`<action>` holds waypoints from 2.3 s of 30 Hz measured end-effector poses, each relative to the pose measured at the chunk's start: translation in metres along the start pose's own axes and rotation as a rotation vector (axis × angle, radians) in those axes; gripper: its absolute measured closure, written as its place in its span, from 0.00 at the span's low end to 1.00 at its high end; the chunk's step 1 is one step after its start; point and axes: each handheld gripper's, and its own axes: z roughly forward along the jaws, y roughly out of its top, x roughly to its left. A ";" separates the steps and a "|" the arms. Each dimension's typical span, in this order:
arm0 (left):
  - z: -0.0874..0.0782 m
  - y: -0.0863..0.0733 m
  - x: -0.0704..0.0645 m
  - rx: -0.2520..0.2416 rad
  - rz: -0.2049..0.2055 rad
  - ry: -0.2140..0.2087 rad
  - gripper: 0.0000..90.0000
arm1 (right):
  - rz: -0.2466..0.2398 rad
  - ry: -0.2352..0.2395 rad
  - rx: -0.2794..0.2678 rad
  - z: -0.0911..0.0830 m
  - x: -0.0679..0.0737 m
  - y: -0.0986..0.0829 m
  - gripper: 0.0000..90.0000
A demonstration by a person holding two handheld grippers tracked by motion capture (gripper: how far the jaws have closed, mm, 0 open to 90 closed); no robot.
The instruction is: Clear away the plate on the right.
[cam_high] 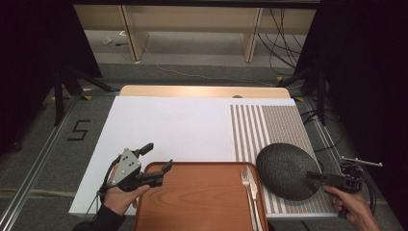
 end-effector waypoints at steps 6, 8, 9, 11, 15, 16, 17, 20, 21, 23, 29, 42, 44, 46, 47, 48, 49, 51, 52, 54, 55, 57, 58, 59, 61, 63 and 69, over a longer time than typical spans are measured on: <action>0.000 0.000 0.000 0.000 0.000 0.000 0.20 | 0.036 0.015 0.000 0.000 -0.002 0.000 0.55; 0.000 0.000 0.000 0.000 0.000 -0.001 0.20 | 0.038 0.012 0.001 0.000 -0.003 0.001 0.55; 0.000 0.000 0.000 0.000 0.000 -0.001 0.20 | 0.043 0.012 0.001 0.000 -0.003 0.001 0.56; 0.000 0.000 0.000 0.000 0.000 0.000 0.20 | 0.049 0.019 -0.001 0.000 -0.004 0.001 0.56; 0.001 0.000 0.000 0.001 -0.001 -0.001 0.20 | 0.065 0.029 -0.004 0.001 -0.006 0.001 0.58; 0.001 0.000 -0.001 0.000 0.000 -0.001 0.20 | 0.067 0.030 -0.003 0.001 -0.006 0.001 0.58; 0.001 0.000 -0.001 0.000 0.000 -0.001 0.20 | 0.067 0.030 -0.003 0.001 -0.006 0.001 0.58; 0.001 0.000 0.000 0.000 -0.001 -0.001 0.20 | 0.080 0.035 -0.004 0.001 -0.007 0.001 0.59; 0.001 0.000 0.000 0.000 -0.001 -0.001 0.20 | 0.083 0.037 -0.006 0.001 -0.007 0.001 0.60; 0.001 0.000 0.000 0.000 -0.002 -0.001 0.20 | 0.090 0.039 -0.005 0.001 -0.008 0.001 0.62; 0.001 0.000 0.000 -0.001 -0.002 -0.002 0.20 | 0.108 0.032 -0.009 0.001 -0.010 0.001 0.68; 0.001 0.000 0.000 0.000 -0.001 -0.003 0.20 | 0.169 0.033 -0.009 -0.001 -0.015 0.001 0.82; 0.001 0.000 0.000 -0.001 -0.001 -0.003 0.20 | 0.182 0.040 -0.014 -0.001 -0.016 0.001 0.83; 0.001 0.000 0.000 -0.001 -0.002 -0.003 0.20 | 0.189 0.056 -0.020 -0.002 -0.017 0.001 0.84; 0.001 0.000 0.000 -0.001 -0.001 -0.003 0.20 | 0.195 0.062 -0.026 -0.003 -0.017 0.002 0.85; 0.001 0.000 0.000 -0.001 -0.001 -0.003 0.20 | 0.197 0.068 -0.031 -0.004 -0.016 0.002 0.85; 0.001 0.000 0.000 -0.002 -0.001 -0.003 0.20 | 0.194 0.065 -0.032 -0.004 -0.015 0.003 0.85; 0.001 0.000 0.000 -0.001 -0.001 -0.002 0.20 | 0.190 0.070 -0.032 -0.005 -0.014 0.003 0.86; 0.001 0.000 0.000 -0.001 -0.001 -0.002 0.20 | 0.194 0.076 -0.032 -0.005 -0.014 0.003 0.86; 0.001 0.000 0.000 -0.001 -0.001 -0.002 0.20 | 0.194 0.092 -0.035 -0.007 -0.013 0.004 0.87; 0.001 0.000 0.000 -0.001 -0.001 -0.002 0.20 | 0.193 0.097 -0.040 -0.007 -0.013 0.004 0.87; 0.001 0.000 0.000 -0.001 0.000 -0.003 0.20 | 0.201 0.114 -0.052 -0.009 -0.012 0.005 0.89; 0.001 0.000 0.000 -0.001 0.000 -0.003 0.20 | 0.206 0.125 -0.060 -0.010 -0.012 0.005 0.90; 0.001 0.000 0.000 -0.001 0.000 -0.003 0.20 | 0.214 0.135 -0.069 -0.011 -0.012 0.006 0.92; 0.001 0.000 0.000 -0.001 0.001 -0.004 0.20 | 0.223 0.158 -0.082 -0.013 -0.012 0.006 0.94; 0.001 0.001 0.000 -0.002 0.000 -0.003 0.20 | 0.227 0.180 -0.094 -0.014 -0.012 0.007 0.95; 0.001 0.000 0.000 -0.001 0.001 -0.004 0.20 | 0.226 0.209 -0.120 -0.019 -0.008 0.010 0.98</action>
